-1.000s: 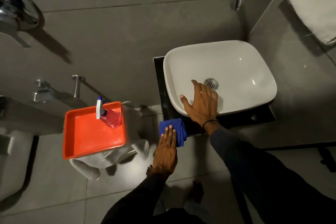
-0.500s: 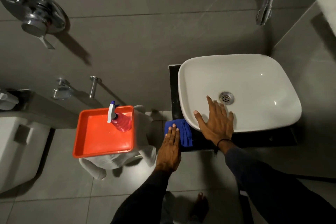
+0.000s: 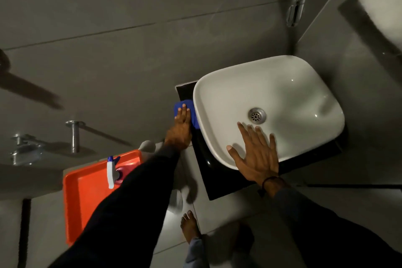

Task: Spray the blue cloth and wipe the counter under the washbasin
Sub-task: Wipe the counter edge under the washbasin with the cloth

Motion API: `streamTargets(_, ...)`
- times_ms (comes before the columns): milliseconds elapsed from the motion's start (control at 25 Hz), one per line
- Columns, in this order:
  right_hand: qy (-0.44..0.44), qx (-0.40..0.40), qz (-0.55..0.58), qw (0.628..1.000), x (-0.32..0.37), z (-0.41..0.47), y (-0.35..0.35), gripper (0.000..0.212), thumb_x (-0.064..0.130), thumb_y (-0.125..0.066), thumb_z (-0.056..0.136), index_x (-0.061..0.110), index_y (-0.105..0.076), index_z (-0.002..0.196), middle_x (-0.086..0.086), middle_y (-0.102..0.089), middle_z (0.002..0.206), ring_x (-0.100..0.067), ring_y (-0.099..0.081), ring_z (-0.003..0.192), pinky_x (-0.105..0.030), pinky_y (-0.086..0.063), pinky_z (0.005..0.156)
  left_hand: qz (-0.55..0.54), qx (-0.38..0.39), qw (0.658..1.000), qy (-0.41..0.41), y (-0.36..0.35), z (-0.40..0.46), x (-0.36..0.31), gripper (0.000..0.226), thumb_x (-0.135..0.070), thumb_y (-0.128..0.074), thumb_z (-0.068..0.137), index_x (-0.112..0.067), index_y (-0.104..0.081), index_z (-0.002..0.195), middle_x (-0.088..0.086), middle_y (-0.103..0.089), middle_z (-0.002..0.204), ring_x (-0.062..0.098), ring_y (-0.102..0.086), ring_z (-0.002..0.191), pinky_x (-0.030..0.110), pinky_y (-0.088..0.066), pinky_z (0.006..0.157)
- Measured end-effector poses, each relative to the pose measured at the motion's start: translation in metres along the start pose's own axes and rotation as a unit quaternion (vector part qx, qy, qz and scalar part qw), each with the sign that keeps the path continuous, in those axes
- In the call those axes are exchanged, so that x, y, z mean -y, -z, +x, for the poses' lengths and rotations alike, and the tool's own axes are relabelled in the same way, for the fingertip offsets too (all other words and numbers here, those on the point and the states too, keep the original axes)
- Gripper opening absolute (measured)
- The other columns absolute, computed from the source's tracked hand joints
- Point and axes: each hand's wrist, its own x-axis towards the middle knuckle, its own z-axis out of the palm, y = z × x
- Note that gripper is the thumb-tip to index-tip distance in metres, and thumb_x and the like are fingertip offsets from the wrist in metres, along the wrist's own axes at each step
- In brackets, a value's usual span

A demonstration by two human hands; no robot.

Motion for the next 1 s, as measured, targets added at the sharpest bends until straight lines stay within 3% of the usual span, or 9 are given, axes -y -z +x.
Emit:
streamTargets(240,-0.003,-0.001,0.003,1.000,-0.001,0.000,0.000,0.078,0.074,-0.028,0.089,0.043,-0.004,0.156,0.005,-0.024,0.166,-0.021,-0.021,0.155,-0.058,-0.014,0.124,0.013,0.011,1.000,0.005,0.026,0.050,0.011,0.070,-0.005,-0.037,0.104,0.005,0.002,0.161,0.024,0.013,0.170,0.040,0.007,0.160,0.045,-0.004,0.131)
streamTargets(440,-0.007,0.020,0.009,1.000,0.002,-0.001,0.003,0.077,0.073,-0.028,0.089,0.043,-0.004,0.156,0.005,-0.023,0.167,-0.021,-0.019,0.155,-0.057,-0.013,0.125,-0.030,0.000,1.000,0.005,0.003,0.004,-0.003,0.075,-0.006,-0.041,0.103,0.001,0.004,0.162,0.018,0.014,0.172,0.035,0.010,0.161,0.043,-0.003,0.133)
streamTargets(600,-0.009,0.030,0.019,0.999,0.004,-0.001,0.005,0.076,0.073,-0.028,0.089,0.044,-0.006,0.156,0.005,-0.025,0.166,-0.022,-0.020,0.155,-0.057,-0.013,0.125,-0.031,0.009,0.999,0.012,-0.023,-0.043,-0.012,0.079,-0.011,-0.044,0.102,-0.008,0.006,0.164,0.009,0.016,0.173,0.028,0.010,0.162,0.046,-0.016,0.132)
streamTargets(800,-0.005,0.024,-0.005,1.000,0.003,-0.003,0.005,0.076,0.073,-0.023,0.088,0.044,-0.006,0.156,0.004,-0.027,0.165,-0.022,-0.022,0.155,-0.059,-0.013,0.124,-0.012,0.031,0.999,0.009,-0.010,-0.029,-0.007,0.082,-0.008,-0.045,0.102,-0.013,0.007,0.164,0.007,0.019,0.173,0.029,0.008,0.162,0.047,-0.031,0.127)
streamTargets(1000,0.000,0.014,-0.012,1.000,0.005,-0.001,0.003,0.077,0.074,-0.025,0.088,0.043,-0.008,0.156,0.005,-0.027,0.165,-0.022,-0.023,0.154,-0.060,-0.011,0.124,0.018,0.009,1.000,0.010,0.010,0.022,0.007,0.072,-0.009,-0.038,0.106,-0.006,0.003,0.164,0.013,0.015,0.173,0.032,0.009,0.161,0.050,-0.019,0.130)
